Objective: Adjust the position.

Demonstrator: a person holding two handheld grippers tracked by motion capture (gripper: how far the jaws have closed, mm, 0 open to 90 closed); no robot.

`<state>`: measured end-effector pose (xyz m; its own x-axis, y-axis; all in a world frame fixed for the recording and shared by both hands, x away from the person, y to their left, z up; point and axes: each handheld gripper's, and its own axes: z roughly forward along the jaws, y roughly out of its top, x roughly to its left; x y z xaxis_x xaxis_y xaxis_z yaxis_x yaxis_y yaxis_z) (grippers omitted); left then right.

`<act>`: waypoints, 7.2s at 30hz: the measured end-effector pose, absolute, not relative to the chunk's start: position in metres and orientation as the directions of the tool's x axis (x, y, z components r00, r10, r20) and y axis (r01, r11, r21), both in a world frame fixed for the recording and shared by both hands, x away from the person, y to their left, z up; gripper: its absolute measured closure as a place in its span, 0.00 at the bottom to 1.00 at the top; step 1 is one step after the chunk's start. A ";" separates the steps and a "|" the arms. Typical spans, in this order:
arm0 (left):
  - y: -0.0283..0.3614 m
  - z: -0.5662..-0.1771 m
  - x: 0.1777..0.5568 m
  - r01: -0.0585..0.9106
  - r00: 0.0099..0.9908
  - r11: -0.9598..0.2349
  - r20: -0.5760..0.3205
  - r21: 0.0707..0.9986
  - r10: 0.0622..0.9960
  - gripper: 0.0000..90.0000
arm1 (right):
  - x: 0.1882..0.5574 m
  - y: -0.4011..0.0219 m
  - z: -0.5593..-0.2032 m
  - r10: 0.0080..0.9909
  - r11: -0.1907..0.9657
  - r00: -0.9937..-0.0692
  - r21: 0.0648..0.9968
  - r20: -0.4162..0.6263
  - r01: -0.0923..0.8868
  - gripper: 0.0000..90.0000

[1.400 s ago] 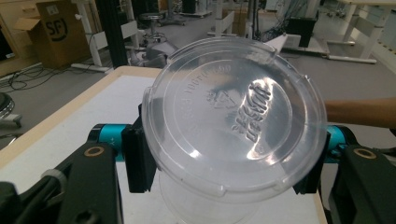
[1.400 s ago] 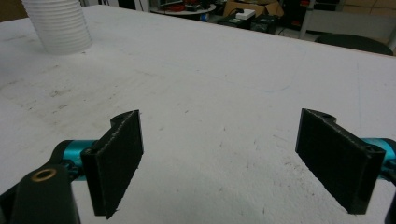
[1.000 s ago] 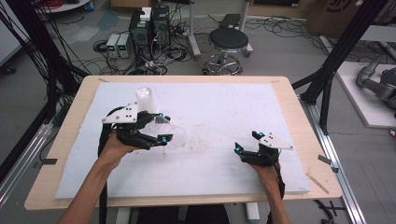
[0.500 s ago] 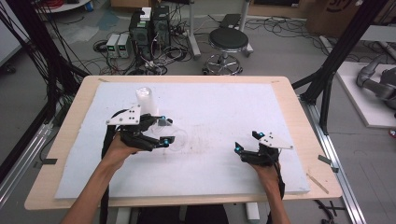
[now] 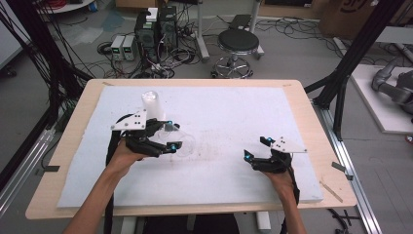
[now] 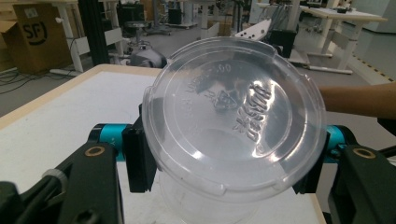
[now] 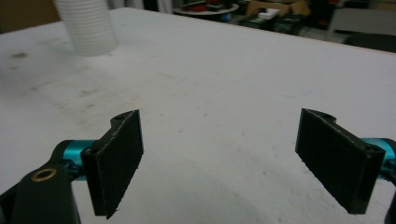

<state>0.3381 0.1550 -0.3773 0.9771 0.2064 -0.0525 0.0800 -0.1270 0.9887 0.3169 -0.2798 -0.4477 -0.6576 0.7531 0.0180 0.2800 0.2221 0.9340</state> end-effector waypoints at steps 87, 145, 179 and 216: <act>0.129 -0.378 0.333 0.108 0.984 -0.047 -0.100 0.993 0.145 0.07 | 0.339 -0.130 -0.381 0.067 0.298 -0.997 0.954 0.025 0.044 0.37; 0.080 -0.363 0.345 0.049 0.999 -0.755 -0.042 0.654 0.029 0.35 | 0.346 -0.112 -0.355 0.041 0.888 -0.999 0.457 0.011 0.042 0.37; 0.099 -0.389 0.343 0.098 0.993 -0.684 -0.022 0.723 0.119 0.46 | 0.347 -0.137 -0.343 0.094 0.697 -0.995 0.715 -0.019 0.052 0.13; 0.152 -0.411 0.339 0.126 0.987 -0.066 -0.118 0.990 0.112 0.46 | 0.346 -0.182 -0.372 0.152 0.285 -0.981 0.946 0.117 0.157 0.13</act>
